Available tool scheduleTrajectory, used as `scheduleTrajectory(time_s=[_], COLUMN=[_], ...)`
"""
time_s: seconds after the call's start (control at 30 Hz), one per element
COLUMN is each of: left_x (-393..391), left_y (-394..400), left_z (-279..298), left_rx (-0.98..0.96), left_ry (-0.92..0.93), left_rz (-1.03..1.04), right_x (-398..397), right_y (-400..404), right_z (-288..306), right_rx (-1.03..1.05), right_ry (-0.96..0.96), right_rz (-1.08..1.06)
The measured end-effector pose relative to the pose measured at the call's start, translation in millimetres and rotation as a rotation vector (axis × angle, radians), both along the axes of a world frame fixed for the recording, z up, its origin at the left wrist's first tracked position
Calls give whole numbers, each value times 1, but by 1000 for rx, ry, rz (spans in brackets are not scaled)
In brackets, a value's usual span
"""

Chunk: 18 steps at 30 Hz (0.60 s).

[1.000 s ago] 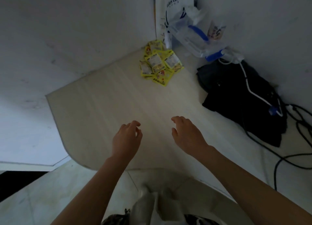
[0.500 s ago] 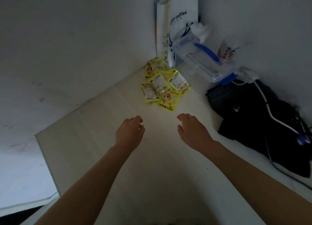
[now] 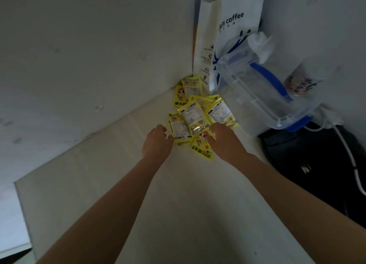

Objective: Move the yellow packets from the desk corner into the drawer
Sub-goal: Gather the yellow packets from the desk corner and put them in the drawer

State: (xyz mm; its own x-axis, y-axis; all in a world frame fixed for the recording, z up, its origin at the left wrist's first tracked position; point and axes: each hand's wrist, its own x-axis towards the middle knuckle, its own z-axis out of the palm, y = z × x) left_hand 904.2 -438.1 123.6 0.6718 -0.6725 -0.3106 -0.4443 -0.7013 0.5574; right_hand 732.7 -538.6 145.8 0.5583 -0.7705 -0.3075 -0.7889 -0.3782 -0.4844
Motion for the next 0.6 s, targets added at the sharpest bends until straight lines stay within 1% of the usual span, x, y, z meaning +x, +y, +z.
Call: scheduleTrajectory(time_s=[0.07,0.17,0.3,0.43,0.6], left_x=[2,5,7,7,9], left_y=[-16,-36,-55,-66,-68], left_z=[-6,-15,-26,-31,-36], left_rx=[-9,-22,-45,-33,-25], left_ry=[59,113,173,166,142], left_rz=[65,138,212,237,206], right_x=[14,34,56,76,89], right_y=[-15,-35,-50,-52,-48], right_z=[-6,-13,-21,-29,-38], right_rx=[33,25,31,-31,-35], right_ry=[-8,-6,55,101,70], right_rz=[-35,-37,-39,-67,-152])
